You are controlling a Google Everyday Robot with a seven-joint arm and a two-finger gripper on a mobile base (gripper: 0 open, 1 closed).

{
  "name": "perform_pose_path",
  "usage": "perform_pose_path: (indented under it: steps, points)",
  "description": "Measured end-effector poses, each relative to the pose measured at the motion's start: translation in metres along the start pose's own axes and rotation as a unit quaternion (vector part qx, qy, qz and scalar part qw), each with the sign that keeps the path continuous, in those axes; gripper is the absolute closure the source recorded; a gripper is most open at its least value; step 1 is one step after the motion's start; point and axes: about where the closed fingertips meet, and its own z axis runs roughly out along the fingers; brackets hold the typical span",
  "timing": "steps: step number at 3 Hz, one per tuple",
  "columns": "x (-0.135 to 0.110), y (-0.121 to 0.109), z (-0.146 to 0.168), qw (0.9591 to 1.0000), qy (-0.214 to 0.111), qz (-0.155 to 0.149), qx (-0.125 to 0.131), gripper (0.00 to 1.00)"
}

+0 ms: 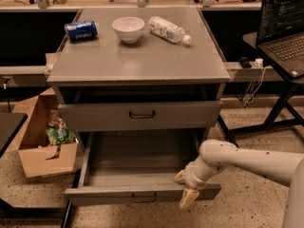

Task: Open middle drawer

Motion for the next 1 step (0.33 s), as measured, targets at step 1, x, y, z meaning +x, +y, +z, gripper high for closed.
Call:
perform_pose_path:
  steps: [1]
  points:
    - [0.0000,0.0000,0.0000,1.0000,0.000,0.000,0.000,0.00]
